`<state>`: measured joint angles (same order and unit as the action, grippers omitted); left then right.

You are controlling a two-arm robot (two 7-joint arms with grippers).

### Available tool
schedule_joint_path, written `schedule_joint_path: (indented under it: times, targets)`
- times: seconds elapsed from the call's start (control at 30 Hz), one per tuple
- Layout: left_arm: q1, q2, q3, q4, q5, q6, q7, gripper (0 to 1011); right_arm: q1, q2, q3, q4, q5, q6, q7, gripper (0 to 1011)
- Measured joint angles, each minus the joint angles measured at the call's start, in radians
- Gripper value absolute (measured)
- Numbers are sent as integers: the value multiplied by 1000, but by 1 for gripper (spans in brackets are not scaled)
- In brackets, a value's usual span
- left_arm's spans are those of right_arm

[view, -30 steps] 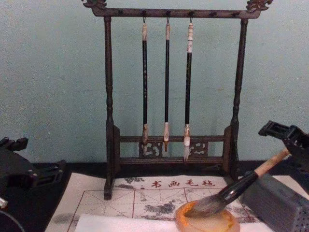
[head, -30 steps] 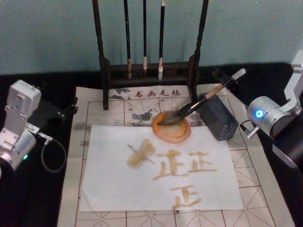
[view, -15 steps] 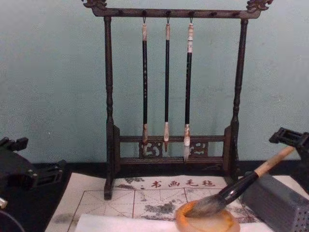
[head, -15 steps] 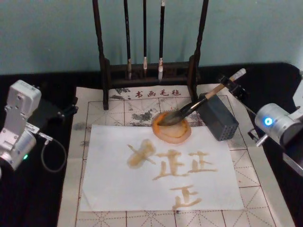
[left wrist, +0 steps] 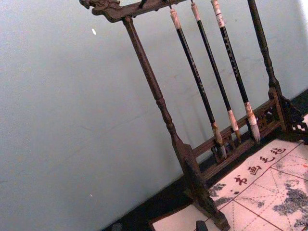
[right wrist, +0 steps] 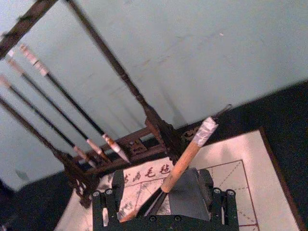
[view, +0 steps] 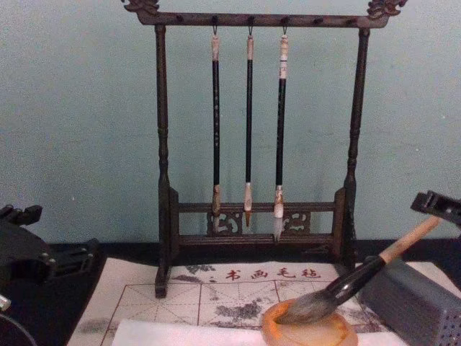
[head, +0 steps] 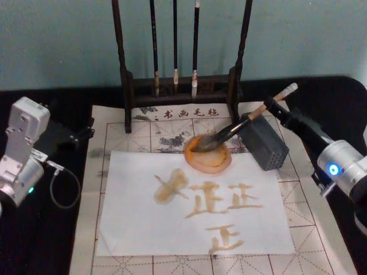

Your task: Pick up the brush from the inkstone, write on the paper, then place the brush back to its original position.

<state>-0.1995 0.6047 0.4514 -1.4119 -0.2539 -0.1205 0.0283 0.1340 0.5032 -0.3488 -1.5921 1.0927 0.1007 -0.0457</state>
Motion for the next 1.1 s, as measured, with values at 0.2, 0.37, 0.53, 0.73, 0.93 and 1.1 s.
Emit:
schedule_joint_path:
  times: [0.2,0.37,0.53,0.73,0.93,1.1]
  targets:
    - [0,0,0,0,0,0,0,1001,-20,35,-36,-4,-130,-49,41,1002]
    - [0,0,0,0,0,0,0,1001,-32,58,-55,-5,-211,-64,53,1002]
    - [0,0,0,0,0,0,0,1001,-35,68,-66,-4,-262,-63,56,1002]
    - [0,0,0,0,0,0,0,1001,-33,75,-81,4,-322,-44,54,1002]
    - [0,0,0,0,0,0,0,1001,-31,76,-84,6,-331,-40,54,1002]
    - [0,0,0,0,0,0,0,1001,-32,76,-83,6,-329,-41,53,1002]
